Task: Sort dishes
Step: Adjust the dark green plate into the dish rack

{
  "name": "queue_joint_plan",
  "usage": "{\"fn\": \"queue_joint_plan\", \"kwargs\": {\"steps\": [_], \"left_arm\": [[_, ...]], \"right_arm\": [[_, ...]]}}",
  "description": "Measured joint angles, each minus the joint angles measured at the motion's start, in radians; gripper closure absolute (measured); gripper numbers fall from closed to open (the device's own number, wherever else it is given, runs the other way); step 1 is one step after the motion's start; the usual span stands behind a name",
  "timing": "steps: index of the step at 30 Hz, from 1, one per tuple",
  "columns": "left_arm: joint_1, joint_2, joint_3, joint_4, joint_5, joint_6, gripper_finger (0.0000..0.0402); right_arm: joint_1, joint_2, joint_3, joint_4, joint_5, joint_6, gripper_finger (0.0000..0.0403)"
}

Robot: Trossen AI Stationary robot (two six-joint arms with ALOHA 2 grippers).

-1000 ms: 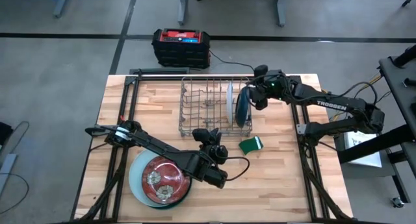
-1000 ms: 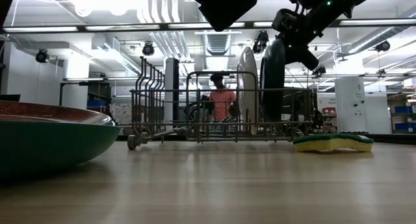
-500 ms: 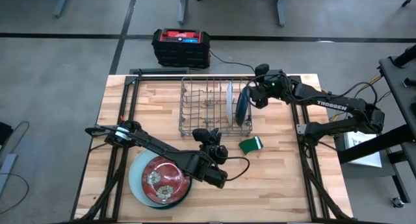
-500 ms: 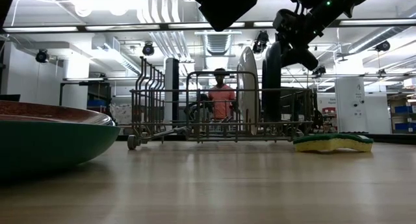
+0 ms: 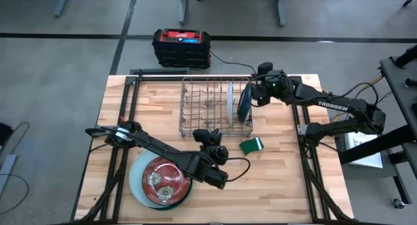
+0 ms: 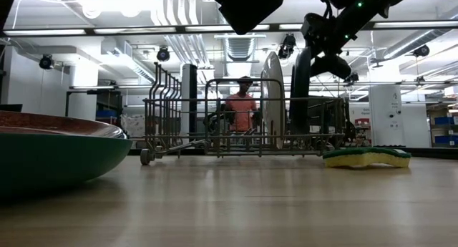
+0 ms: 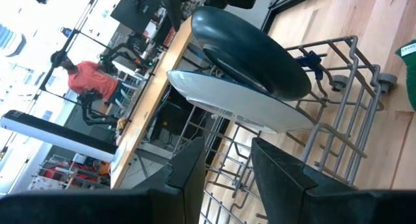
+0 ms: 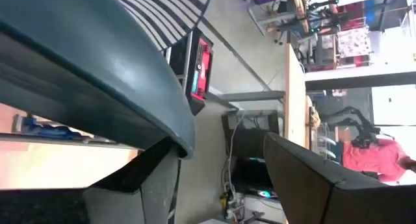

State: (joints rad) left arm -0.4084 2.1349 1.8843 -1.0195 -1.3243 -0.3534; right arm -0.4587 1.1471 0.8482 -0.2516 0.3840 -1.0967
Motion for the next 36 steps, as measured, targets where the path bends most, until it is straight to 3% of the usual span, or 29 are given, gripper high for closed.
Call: {"fn": "queue_joint_plan", "kwargs": {"steps": [7,18,30,34,36], "left_arm": [[0.0,0.0,0.0,0.0,0.0,0.0,0.0286],[0.0,0.0,0.0,0.0,0.0,0.0,0.0286],[0.0,0.0,0.0,0.0,0.0,0.0,0.0286],[0.0,0.0,0.0,0.0,0.0,0.0,0.0286],[0.0,0.0,0.0,0.0,0.0,0.0,0.0286]], "right_arm": [[0.0,-0.001,0.0,-0.003,-0.121,0.0,0.0167],[0.003,0.0,0.0,-0.005,-0.107,-0.001,0.0174],[0.003,-0.036,0.001,-0.002,-0.106,-0.056,0.0322],[0.003,-0.069,0.001,-0.001,-0.145,-0.077,0.0386],[0.002,-0.086,0.001,-0.001,-0.177,-0.086,0.0396]]}}
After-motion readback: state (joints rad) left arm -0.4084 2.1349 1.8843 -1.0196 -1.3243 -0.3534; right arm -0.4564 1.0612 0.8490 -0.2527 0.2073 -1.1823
